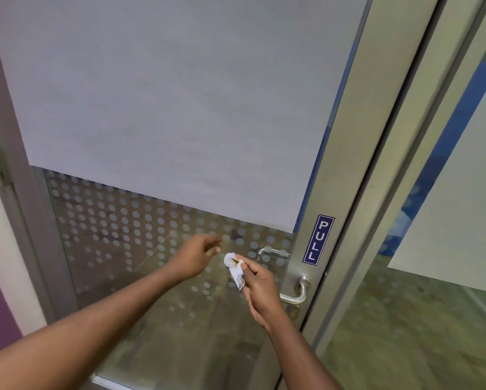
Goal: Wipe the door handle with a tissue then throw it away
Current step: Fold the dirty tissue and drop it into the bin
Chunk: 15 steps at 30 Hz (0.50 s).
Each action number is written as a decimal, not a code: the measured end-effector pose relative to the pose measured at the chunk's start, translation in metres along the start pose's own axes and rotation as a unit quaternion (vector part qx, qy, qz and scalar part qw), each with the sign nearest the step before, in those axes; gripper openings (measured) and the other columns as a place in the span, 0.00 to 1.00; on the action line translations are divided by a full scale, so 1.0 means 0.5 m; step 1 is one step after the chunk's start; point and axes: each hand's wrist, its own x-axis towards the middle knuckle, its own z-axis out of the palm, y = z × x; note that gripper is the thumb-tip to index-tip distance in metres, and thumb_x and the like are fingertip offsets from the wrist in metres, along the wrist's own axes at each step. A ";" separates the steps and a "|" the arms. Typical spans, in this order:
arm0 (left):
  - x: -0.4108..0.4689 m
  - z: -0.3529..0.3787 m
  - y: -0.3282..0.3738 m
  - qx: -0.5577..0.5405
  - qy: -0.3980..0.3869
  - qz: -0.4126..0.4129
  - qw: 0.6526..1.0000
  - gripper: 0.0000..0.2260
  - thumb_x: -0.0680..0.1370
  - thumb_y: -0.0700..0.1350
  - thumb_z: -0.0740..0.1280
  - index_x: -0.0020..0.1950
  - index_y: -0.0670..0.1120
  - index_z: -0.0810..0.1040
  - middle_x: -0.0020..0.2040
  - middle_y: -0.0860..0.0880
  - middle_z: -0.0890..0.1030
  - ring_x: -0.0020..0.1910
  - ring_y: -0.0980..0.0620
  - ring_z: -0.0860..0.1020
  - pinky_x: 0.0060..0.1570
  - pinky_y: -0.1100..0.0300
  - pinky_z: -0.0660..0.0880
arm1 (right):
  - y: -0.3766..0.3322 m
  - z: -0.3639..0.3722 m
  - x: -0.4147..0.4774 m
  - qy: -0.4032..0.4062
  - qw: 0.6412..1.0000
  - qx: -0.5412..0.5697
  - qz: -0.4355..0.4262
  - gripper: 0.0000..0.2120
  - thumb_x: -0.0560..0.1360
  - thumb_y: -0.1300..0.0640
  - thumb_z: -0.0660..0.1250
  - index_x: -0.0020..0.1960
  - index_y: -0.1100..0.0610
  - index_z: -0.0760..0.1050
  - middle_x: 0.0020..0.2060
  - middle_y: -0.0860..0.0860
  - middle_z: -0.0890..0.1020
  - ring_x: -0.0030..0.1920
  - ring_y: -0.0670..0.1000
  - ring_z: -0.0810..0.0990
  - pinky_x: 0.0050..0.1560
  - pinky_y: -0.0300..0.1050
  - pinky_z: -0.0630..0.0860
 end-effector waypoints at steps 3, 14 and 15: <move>-0.030 0.004 0.001 -0.231 -0.074 -0.073 0.967 0.10 0.78 0.40 0.64 0.56 0.40 0.82 0.52 0.39 0.84 0.46 0.48 0.81 0.49 0.51 0.77 | -0.010 0.014 -0.011 -0.046 0.967 0.235 0.088 0.14 0.77 0.72 0.59 0.59 0.67 0.76 0.55 0.63 0.82 0.55 0.59 0.82 0.58 0.51 0.78; -0.071 0.002 -0.015 -0.356 -0.059 -0.125 0.924 0.06 0.76 0.39 0.68 0.49 0.40 0.84 0.45 0.40 0.86 0.42 0.47 0.82 0.50 0.48 0.79 | -0.024 0.025 -0.033 -0.041 0.935 0.309 0.170 0.20 0.76 0.74 0.53 0.48 0.62 0.82 0.45 0.62 0.85 0.45 0.58 0.85 0.50 0.52 0.81; -0.072 0.003 -0.015 -0.343 -0.046 -0.129 0.929 0.05 0.75 0.38 0.69 0.48 0.39 0.84 0.45 0.41 0.86 0.42 0.47 0.82 0.50 0.48 0.79 | -0.025 0.026 -0.037 -0.036 0.937 0.298 0.177 0.19 0.76 0.73 0.54 0.48 0.61 0.82 0.44 0.60 0.86 0.43 0.56 0.85 0.48 0.50 0.81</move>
